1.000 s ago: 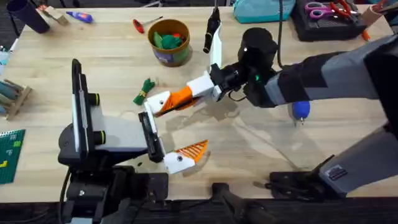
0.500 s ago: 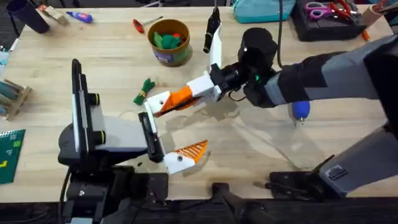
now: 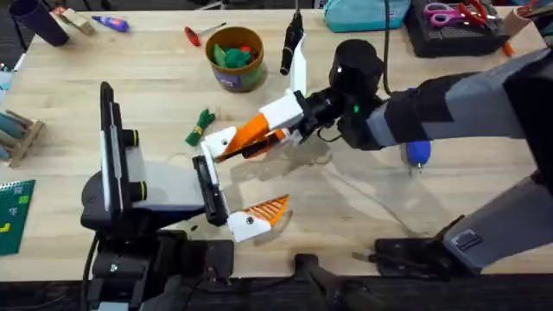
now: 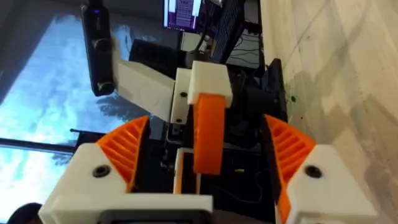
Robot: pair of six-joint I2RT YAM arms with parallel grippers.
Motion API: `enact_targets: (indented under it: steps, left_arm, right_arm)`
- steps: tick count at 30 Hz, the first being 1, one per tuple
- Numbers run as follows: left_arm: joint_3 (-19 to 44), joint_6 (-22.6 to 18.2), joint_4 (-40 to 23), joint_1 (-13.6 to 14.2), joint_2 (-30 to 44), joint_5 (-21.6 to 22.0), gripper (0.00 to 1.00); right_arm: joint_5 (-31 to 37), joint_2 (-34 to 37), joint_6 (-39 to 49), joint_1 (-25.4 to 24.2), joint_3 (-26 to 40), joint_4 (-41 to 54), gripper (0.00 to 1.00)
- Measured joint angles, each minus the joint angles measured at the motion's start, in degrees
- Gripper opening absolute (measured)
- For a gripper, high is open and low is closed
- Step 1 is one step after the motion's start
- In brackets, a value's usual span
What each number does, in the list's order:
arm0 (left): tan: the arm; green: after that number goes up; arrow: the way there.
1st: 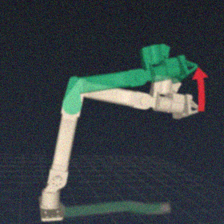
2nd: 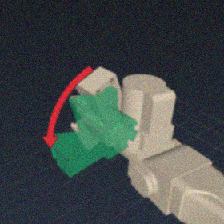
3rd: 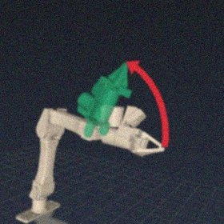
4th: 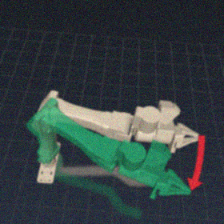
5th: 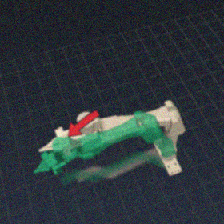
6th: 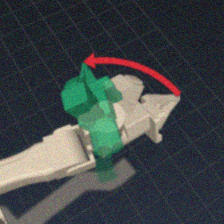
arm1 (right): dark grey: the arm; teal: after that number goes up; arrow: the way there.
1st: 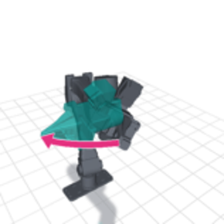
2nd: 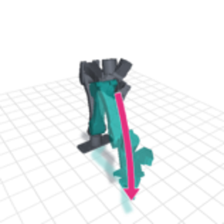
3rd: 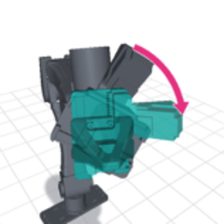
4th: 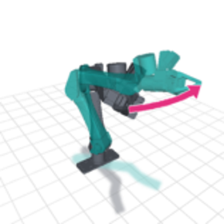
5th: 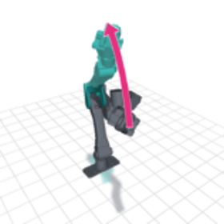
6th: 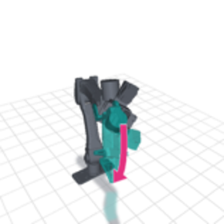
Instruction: Pick up the gripper from the table and insert it into the empty holder that is missing its gripper. Then pick up a screw, insert it into the mounting hole, and use the screwdriver to tighten it. Finally, clean up the table by picking up the vegetable and placing it into the bucket.
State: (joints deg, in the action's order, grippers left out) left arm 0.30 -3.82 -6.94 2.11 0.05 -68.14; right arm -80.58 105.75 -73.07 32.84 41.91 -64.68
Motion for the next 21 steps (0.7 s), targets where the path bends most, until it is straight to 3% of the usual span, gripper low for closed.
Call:
enact_targets:
  steps: [16,21]
  left_arm:
    - [0.0,-0.01,0.0,0.0,-0.02,0.0,0.982]
    - [0.0,-0.01,0.0,0.0,-0.02,0.0,0.982]
  right_arm:
    - [-0.11,-0.03,1.72,-0.22,0.0,0.02,0.935]
    - [-0.29,-3.41,7.09,-4.02,0.96,9.08,0.937]
